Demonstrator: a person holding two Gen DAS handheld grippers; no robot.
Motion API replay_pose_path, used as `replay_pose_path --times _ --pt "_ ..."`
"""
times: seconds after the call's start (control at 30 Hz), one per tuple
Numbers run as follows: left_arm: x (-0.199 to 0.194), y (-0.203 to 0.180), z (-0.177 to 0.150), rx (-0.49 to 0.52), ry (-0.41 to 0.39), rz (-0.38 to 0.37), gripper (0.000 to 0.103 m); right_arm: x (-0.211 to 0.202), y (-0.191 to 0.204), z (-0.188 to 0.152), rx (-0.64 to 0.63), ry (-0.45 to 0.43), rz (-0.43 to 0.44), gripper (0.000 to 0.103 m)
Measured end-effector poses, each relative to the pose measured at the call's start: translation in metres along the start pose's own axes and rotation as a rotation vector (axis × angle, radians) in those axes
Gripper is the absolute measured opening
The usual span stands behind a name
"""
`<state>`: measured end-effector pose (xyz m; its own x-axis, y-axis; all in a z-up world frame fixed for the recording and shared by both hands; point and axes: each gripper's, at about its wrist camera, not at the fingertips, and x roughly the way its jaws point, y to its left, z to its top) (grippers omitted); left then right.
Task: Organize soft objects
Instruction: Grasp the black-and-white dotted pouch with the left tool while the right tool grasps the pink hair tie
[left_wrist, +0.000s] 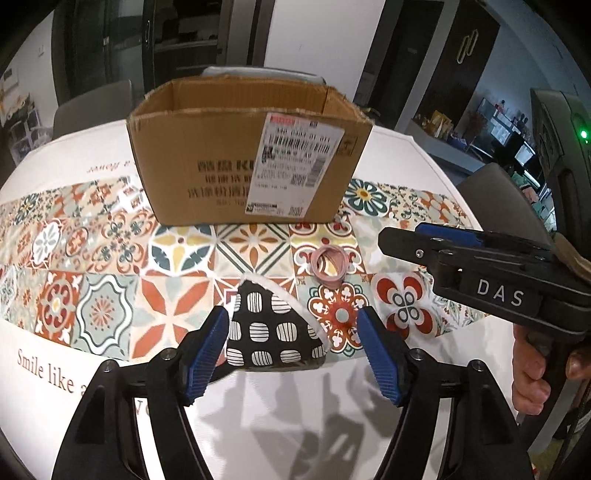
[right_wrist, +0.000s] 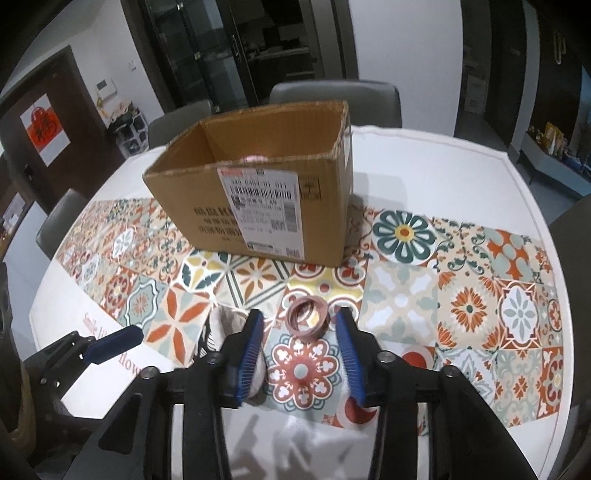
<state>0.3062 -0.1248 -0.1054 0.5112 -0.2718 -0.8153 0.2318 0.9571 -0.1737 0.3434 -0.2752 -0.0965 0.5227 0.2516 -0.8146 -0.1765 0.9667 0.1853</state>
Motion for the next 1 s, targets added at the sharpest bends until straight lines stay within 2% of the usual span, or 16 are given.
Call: replay_pose_path --times 0.2,0.5,1.0 --pt "0.018 -0.001 -0.005 -0.021 0.028 0.004 0.075 0.025 -0.006 -0.001 -0.018 0.070 0.018 0.053" --pt "0.042 -0.010 -0.017 -0.014 0.078 0.041 0.079 0.064 -0.012 -0.002 -0.045 0.164 0.018 0.053" --pt "0.070 -0.015 -0.027 -0.013 0.098 0.119 0.081 0.107 -0.009 -0.002 -0.088 0.241 0.032 0.053"
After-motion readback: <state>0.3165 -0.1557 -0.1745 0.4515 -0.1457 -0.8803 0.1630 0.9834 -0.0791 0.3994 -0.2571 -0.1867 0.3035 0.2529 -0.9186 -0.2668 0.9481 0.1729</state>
